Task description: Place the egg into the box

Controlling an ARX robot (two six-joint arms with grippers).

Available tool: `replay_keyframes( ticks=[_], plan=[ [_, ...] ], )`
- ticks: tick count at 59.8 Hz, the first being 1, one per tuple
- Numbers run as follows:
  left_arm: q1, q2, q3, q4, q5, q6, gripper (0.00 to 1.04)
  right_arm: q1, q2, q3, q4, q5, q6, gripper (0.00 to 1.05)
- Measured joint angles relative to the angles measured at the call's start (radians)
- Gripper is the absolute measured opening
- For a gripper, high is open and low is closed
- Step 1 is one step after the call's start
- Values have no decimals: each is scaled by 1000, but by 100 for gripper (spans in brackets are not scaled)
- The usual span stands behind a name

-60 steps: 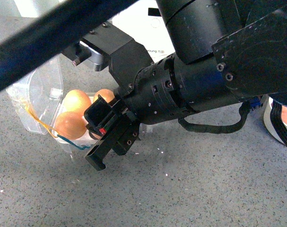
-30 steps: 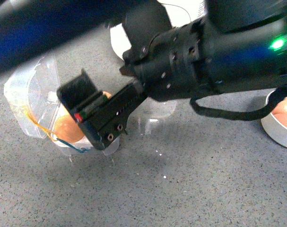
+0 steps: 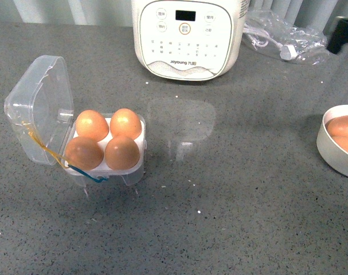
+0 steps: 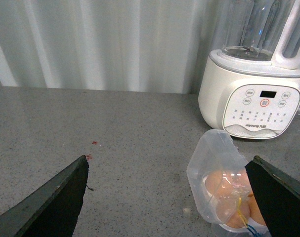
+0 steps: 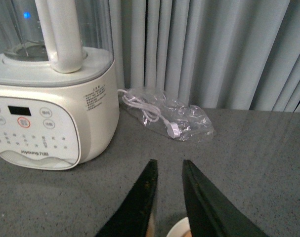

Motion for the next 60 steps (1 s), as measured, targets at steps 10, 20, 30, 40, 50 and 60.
replay_keyframes(
  ticks=[10, 20, 30, 40, 50, 60],
  plan=[
    [0, 0, 0, 0, -1, 0, 98, -72, -142, -81, -61, -81, 1, 3],
    [0, 0, 0, 0, 0, 0, 98, -155, -315, -150, -167, -153, 2, 3],
    [0, 0, 0, 0, 0, 0, 98, -209, -469, -186, -279, -208, 2, 3],
    [0, 0, 0, 0, 0, 0, 98, -251, -613, -211, -398, -248, 3, 3],
    [0, 0, 0, 0, 0, 0, 98, -344, -748, -222, -517, -351, 2, 3],
    [0, 0, 0, 0, 0, 0, 98, -362, -862, -224, -620, -355, 3, 3]
  ],
)
